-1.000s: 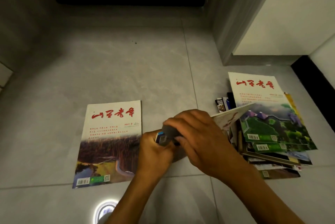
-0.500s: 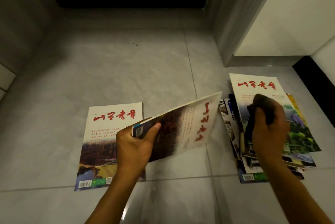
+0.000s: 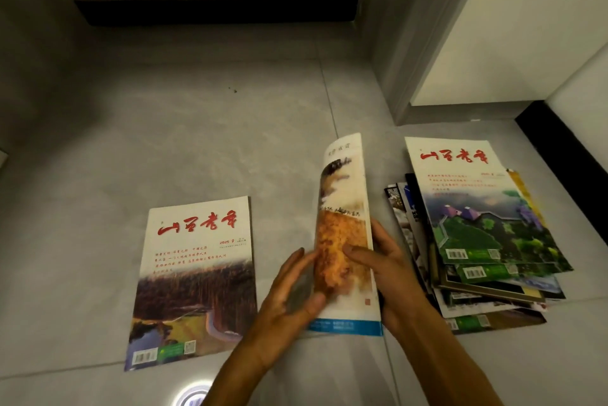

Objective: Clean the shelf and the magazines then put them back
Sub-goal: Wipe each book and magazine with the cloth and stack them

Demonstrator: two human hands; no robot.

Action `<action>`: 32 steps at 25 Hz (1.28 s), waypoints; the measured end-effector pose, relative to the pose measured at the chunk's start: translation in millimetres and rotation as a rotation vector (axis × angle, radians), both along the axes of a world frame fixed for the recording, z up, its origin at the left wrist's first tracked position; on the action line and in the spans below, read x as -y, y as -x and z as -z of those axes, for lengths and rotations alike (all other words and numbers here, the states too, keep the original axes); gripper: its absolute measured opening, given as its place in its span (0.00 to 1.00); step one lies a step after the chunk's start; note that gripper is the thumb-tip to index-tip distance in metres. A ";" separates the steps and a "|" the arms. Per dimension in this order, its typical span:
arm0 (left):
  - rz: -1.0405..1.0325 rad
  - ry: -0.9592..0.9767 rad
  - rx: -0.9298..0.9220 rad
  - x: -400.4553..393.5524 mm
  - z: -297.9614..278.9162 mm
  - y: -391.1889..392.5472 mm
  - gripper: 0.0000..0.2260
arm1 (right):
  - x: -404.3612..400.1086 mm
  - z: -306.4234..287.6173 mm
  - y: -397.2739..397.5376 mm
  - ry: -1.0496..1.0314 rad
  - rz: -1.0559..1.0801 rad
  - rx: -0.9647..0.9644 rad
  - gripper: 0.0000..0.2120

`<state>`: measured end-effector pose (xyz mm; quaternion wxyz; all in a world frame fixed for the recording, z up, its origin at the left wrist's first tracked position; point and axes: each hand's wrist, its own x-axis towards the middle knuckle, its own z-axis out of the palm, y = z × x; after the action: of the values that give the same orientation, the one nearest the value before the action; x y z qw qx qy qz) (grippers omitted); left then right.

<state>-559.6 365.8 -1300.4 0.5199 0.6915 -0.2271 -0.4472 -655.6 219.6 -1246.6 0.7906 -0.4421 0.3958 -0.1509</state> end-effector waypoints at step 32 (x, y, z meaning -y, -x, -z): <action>-0.262 -0.462 0.263 9.4 76.5 -11.6 0.07 | 19.5 166.7 26.2 1.736 -0.703 -0.624 0.46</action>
<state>-548.0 356.3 -1377.0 0.3682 0.8669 -0.0935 -0.3227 -681.9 200.2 -1413.3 0.0518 -0.9812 0.1848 -0.0220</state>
